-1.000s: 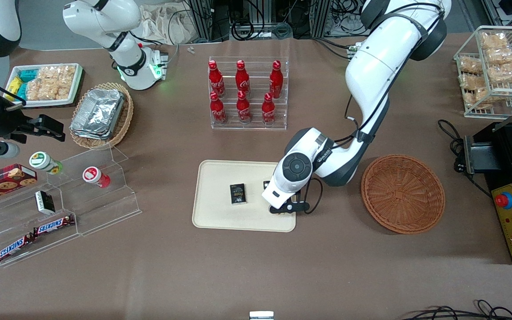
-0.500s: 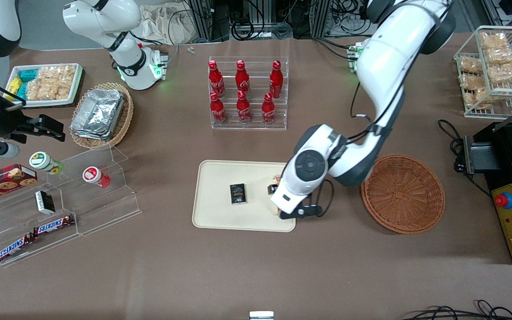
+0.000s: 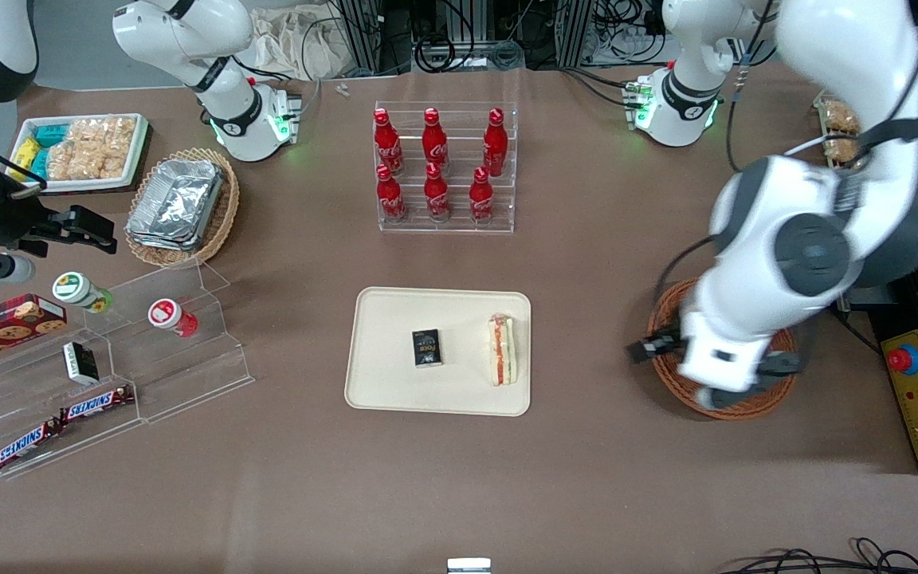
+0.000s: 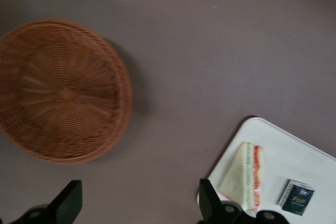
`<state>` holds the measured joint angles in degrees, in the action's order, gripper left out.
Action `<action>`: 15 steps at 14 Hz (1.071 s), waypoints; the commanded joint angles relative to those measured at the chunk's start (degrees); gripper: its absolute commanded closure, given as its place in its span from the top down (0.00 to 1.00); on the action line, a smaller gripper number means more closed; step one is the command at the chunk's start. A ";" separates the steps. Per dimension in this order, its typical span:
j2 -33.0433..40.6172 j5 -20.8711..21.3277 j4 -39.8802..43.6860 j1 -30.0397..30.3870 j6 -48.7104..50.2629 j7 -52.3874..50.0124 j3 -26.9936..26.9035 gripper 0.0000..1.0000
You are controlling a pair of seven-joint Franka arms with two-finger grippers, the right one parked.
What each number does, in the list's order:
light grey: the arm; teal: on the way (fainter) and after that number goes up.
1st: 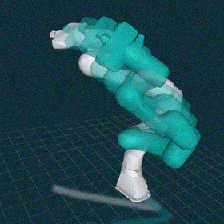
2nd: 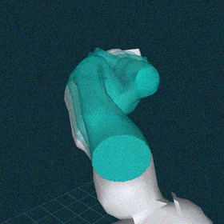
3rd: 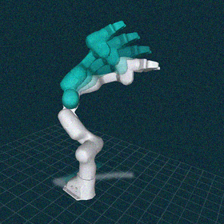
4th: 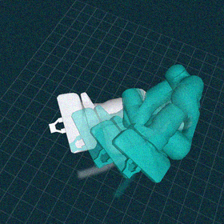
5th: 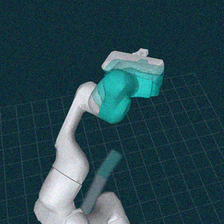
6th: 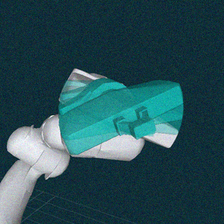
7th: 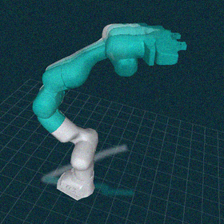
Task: Place sandwich from basket to tray
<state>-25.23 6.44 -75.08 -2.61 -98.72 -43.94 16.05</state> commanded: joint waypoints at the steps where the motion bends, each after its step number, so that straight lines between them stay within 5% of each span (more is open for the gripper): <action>1: 7.89 -0.89 -9.53 7.06 -0.42 4.28 0.83 1.00; 3: 15.61 -4.84 -17.43 9.64 -1.56 14.43 -0.74 1.00; 7: 25.05 -5.82 -28.27 4.46 -5.79 22.13 -9.98 1.00; 15: 17.95 -5.29 -16.35 4.37 0.52 27.68 -8.41 1.00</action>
